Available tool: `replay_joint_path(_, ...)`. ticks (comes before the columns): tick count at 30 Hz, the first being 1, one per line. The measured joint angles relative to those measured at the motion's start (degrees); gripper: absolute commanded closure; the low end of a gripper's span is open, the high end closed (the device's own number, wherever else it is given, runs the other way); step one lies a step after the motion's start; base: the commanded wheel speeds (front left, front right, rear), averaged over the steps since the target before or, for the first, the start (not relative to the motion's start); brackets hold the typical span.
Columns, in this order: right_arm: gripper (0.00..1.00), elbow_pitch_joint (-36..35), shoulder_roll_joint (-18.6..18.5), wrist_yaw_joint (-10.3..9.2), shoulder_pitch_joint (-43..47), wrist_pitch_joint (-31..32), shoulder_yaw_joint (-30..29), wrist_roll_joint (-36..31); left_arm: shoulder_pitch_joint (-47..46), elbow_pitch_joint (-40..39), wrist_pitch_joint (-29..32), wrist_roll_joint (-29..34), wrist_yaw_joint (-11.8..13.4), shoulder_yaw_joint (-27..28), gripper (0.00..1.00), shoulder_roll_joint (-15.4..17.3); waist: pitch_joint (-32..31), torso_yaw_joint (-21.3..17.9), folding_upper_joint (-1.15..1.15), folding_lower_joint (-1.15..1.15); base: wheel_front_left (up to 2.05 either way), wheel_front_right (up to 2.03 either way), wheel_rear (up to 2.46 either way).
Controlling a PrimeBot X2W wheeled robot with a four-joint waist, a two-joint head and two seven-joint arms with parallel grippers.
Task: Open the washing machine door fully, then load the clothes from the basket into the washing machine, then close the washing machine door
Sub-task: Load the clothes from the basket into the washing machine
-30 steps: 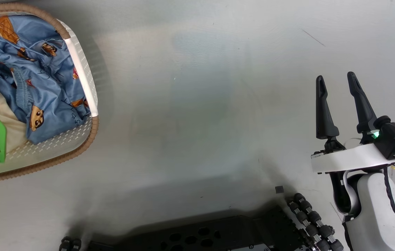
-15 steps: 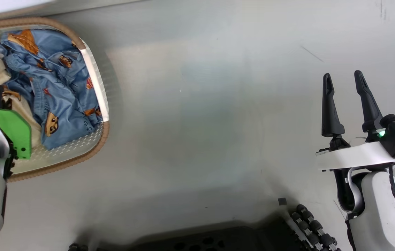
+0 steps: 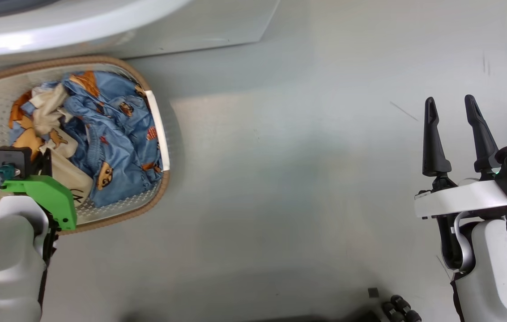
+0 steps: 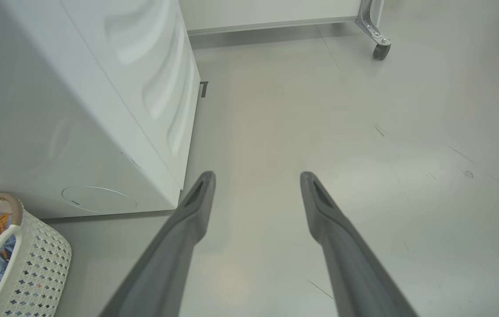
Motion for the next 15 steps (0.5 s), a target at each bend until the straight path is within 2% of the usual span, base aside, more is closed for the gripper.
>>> replay_joint_path(11, 0.00, 2.55, -0.21, 0.49, 1.67, 0.00, -0.38, 0.01, 3.82, -2.27, -1.18, -2.44, 0.00, 2.03, 1.00, -1.86, -8.50, 2.83, 0.00, 0.00, 0.00, 0.00, 0.00)
replay_joint_path(15, 0.00, 3.37, -0.37, 0.51, 2.85, 0.00, -0.90, 0.13, 5.70, -6.06, -1.16, -2.64, 0.00, 2.68, 1.00, -2.20, -11.73, 3.71, 0.00, 0.00, 0.00, 0.00, 0.00)
